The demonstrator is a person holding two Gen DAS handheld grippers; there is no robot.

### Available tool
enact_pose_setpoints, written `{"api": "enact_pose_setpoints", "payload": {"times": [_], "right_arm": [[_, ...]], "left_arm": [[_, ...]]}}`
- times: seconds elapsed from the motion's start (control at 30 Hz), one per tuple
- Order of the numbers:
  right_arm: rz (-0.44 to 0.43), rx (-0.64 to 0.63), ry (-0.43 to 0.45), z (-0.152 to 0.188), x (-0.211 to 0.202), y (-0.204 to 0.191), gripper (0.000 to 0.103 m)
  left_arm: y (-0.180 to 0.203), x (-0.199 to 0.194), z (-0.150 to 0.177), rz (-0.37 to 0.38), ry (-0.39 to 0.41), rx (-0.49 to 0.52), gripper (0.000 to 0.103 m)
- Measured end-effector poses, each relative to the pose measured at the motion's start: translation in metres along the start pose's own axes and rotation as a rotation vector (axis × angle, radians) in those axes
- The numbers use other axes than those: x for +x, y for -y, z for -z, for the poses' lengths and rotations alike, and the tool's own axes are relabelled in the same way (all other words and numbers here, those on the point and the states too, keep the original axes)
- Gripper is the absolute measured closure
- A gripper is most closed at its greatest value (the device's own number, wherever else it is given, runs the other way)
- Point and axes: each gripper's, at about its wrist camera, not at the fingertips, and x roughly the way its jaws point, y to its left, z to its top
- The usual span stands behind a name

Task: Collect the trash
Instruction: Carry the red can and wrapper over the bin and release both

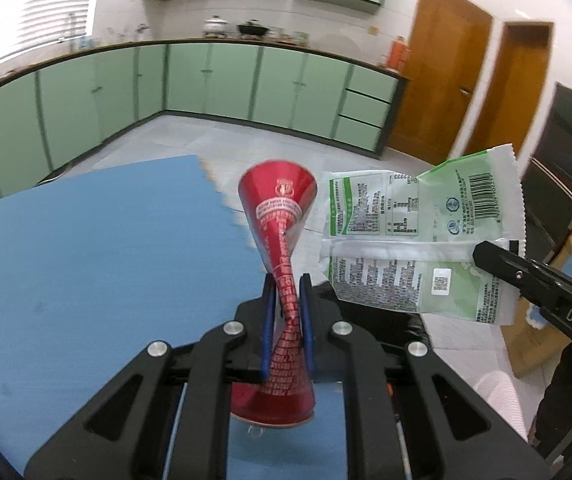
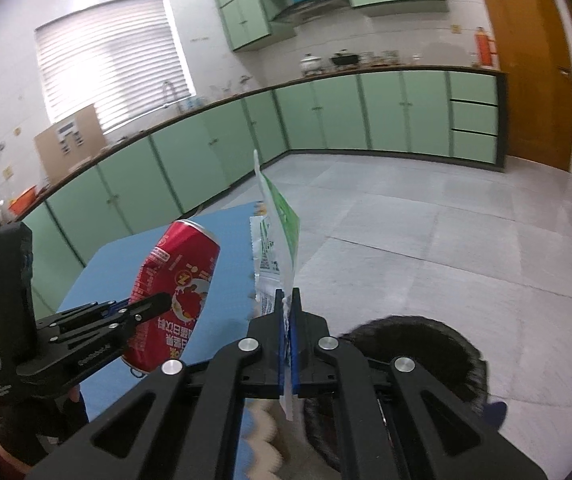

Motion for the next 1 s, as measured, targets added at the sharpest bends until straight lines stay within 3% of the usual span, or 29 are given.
{"api": "enact_pose_setpoints", "payload": {"times": [0.23,0.4,0.73,0.8,0.83,0.9,0.97,1.0], "right_arm": [[0.110,0.062,-0.009,0.018,-0.021,0.054,0.101],[0.168,0.114,-0.048,0.033,-0.016,0.087,0.101],[0.233,0.171,-0.159,0.058,0.027,0.133,0.101],[0.238,0.174,-0.185,0.063,0.038,0.139,0.099],[0.242,0.176,-0.196,0.060,0.044,0.141,0.095],[0.239,0.189,-0.218,0.064,0.055,0.145,0.090],[0.251,0.195,-0.229,0.069,0.058,0.150,0.063],[0.264,0.192,-0.225,0.071,0.058,0.150,0.058]], "left_arm": [[0.066,0.039,0.010,0.101,-0.049,0.076,0.093],[0.105,0.078,0.024,0.152,-0.126,0.118,0.093],[0.123,0.138,0.034,0.163,-0.260,0.144,0.091],[0.124,0.150,0.031,0.160,-0.276,0.145,0.081],[0.125,0.151,0.031,0.157,-0.276,0.145,0.071],[0.126,0.156,0.029,0.148,-0.276,0.141,0.069],[0.125,0.160,0.027,0.145,-0.279,0.133,0.069],[0.124,0.160,0.026,0.141,-0.277,0.131,0.067]]}}
